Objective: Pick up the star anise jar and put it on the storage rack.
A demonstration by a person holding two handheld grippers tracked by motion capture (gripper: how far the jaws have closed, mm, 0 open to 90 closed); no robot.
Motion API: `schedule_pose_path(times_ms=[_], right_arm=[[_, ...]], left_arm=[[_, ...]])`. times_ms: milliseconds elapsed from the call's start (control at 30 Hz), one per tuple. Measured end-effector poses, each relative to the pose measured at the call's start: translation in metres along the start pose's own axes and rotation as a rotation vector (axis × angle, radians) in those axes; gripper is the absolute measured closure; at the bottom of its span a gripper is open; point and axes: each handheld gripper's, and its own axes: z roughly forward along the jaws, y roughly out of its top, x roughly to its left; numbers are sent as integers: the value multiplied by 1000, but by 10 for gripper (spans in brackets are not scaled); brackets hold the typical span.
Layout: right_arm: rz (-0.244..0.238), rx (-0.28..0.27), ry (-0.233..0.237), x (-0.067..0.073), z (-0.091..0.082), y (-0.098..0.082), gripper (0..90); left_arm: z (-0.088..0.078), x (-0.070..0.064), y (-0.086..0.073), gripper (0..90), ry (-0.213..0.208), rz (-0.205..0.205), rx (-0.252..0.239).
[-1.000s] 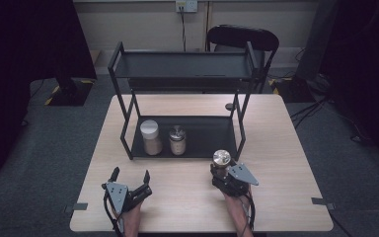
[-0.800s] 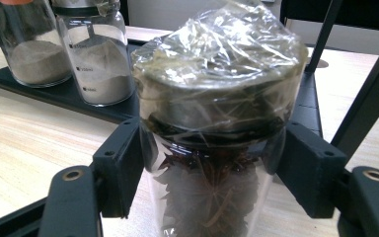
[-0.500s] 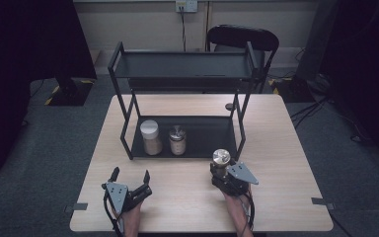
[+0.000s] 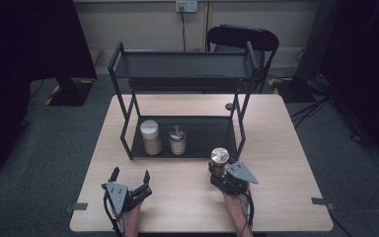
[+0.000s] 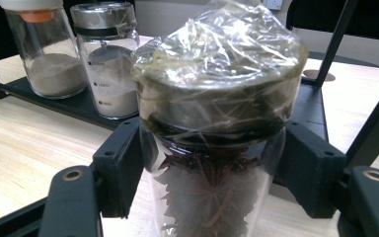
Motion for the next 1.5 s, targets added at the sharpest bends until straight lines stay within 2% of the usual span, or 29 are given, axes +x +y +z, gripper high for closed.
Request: schedule_pose_path(times_ms=[1200, 1500], right_arm=[[-12, -31, 35, -4, 2, 17, 310], [-22, -32, 37, -4, 4, 26, 311]], left_arm=[[0, 0, 0, 1, -2, 1, 0], [0, 0, 0, 1, -2, 1, 1]])
